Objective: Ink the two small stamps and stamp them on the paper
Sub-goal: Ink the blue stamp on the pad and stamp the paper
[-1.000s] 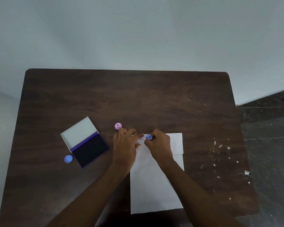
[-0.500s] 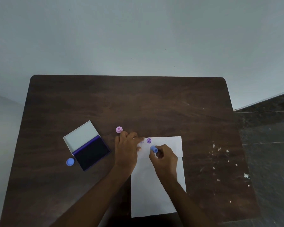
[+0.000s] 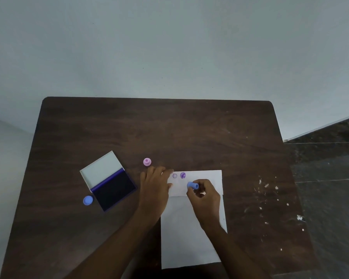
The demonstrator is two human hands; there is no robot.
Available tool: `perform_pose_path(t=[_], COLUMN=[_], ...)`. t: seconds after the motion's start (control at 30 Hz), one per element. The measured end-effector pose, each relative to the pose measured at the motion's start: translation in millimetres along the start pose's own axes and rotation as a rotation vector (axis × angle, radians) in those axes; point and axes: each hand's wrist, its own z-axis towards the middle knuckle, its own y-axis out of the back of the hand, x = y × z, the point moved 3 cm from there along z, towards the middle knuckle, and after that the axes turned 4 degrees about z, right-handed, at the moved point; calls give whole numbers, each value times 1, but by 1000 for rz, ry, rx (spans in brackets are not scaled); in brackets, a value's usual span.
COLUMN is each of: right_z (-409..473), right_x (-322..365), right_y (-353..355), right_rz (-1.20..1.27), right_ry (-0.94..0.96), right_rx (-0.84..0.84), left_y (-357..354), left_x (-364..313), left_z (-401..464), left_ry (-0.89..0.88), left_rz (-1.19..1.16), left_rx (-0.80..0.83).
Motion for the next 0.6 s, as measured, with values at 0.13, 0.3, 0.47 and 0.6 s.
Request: perform_pose_path(t=[0.13, 0.3, 0.47, 0.6], right_z=[-6, -20, -40, -56], right_x=[2, 19, 46, 65], right_y=[-8, -30, -60, -81], right_rz=[84, 188, 358, 518], right_ry=[-34, -75, -147, -251], right_rx=[58, 181, 333, 426], left_y=[13, 23, 34, 35], left_x=[25, 77, 122, 160], left_z=[-26, -68, -100, -121], left_ry=[139, 284, 415, 580], left_rz=[-99, -201, -317, -357], left_rx=[-22, -145, -344, -438])
